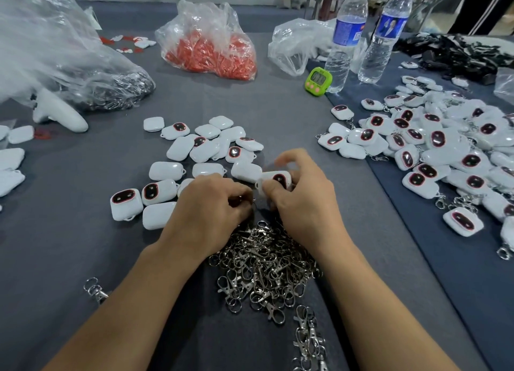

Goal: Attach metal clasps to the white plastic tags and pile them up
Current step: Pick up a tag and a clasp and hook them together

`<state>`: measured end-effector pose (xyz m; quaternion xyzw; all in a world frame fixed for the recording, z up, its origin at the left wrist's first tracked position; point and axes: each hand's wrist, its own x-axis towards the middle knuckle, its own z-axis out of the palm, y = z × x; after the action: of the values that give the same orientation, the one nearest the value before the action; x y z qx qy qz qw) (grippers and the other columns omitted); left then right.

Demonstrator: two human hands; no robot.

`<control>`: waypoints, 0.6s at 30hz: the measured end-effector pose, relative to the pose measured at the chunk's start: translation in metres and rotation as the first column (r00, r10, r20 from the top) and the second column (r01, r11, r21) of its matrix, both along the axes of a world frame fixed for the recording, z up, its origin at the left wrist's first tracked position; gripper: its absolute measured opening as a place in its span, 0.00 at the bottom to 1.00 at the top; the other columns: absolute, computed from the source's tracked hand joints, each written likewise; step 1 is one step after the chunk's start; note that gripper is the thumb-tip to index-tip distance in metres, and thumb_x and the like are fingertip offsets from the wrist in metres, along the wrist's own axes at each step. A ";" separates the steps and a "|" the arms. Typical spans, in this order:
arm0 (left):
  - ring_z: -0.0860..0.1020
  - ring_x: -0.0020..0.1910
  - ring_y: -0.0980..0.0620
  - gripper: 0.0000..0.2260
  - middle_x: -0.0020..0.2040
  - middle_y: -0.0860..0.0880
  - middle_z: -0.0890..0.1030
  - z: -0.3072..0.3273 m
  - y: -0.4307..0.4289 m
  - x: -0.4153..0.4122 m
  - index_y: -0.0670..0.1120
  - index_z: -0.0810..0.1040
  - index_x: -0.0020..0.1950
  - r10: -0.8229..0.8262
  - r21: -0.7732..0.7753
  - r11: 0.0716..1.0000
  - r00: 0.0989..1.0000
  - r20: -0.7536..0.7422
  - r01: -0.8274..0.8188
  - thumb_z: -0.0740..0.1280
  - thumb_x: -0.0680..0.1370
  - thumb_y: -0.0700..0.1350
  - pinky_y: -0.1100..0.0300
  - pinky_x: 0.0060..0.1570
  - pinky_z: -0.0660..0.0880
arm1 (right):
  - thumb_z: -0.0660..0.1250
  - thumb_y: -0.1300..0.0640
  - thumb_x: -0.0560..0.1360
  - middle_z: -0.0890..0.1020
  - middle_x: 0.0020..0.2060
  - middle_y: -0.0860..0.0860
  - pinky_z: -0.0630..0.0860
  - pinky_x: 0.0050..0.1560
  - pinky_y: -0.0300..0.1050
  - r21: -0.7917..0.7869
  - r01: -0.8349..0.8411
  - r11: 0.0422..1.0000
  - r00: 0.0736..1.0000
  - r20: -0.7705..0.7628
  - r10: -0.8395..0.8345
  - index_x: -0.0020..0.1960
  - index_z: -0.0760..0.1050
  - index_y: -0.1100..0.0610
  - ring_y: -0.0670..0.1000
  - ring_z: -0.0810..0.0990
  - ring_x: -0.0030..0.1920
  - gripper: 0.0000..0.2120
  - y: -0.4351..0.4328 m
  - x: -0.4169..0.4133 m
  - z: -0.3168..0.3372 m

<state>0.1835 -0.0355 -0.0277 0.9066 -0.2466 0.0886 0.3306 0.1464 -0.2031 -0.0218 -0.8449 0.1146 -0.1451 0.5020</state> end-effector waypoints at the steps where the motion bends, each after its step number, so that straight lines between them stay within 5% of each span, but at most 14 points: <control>1: 0.77 0.41 0.52 0.07 0.39 0.53 0.82 0.000 0.000 0.000 0.57 0.87 0.49 -0.011 -0.005 1.000 1.000 -0.008 0.011 0.75 0.72 0.47 0.57 0.41 0.73 | 0.75 0.52 0.73 0.85 0.37 0.47 0.76 0.35 0.39 0.029 0.027 0.999 1.000 -0.006 -0.026 0.50 0.73 0.44 0.47 0.82 0.36 0.13 0.000 0.001 0.000; 6: 0.76 0.40 0.54 0.08 0.38 0.54 0.81 0.000 0.000 0.001 0.58 0.87 0.49 -0.027 -0.006 1.000 0.999 -0.029 0.027 0.75 0.73 0.47 0.58 0.41 0.72 | 0.79 0.53 0.68 0.85 0.32 0.47 0.80 0.36 0.48 0.082 0.039 0.996 0.999 -0.028 -0.037 0.44 0.78 0.47 0.48 0.81 0.30 0.11 -0.003 0.003 0.000; 12: 0.75 0.38 0.59 0.09 0.36 0.56 0.79 0.000 0.000 0.001 0.61 0.86 0.50 -0.038 -0.017 0.999 0.999 -0.024 0.037 0.76 0.72 0.48 0.70 0.37 0.66 | 0.80 0.53 0.68 0.84 0.33 0.44 0.81 0.37 0.46 0.077 0.022 0.997 1.000 -0.004 -0.022 0.45 0.80 0.45 0.43 0.81 0.31 0.11 -0.001 0.002 -0.001; 18: 0.75 0.35 0.54 0.09 0.34 0.54 0.79 -0.001 -0.003 -0.003 0.57 0.87 0.47 -0.024 -0.022 0.999 1.000 0.017 0.024 0.69 0.70 0.53 0.58 0.36 0.71 | 0.80 0.55 0.69 0.86 0.35 0.46 0.78 0.33 0.36 0.055 -0.001 0.998 1.000 -0.019 0.002 0.44 0.81 0.46 0.44 0.84 0.36 0.09 0.000 0.001 0.003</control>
<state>0.1805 -0.0382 -0.0288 0.8991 -0.2594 0.0951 0.3397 0.1473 -0.2028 -0.0183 -0.8321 0.1225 -0.1333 0.5243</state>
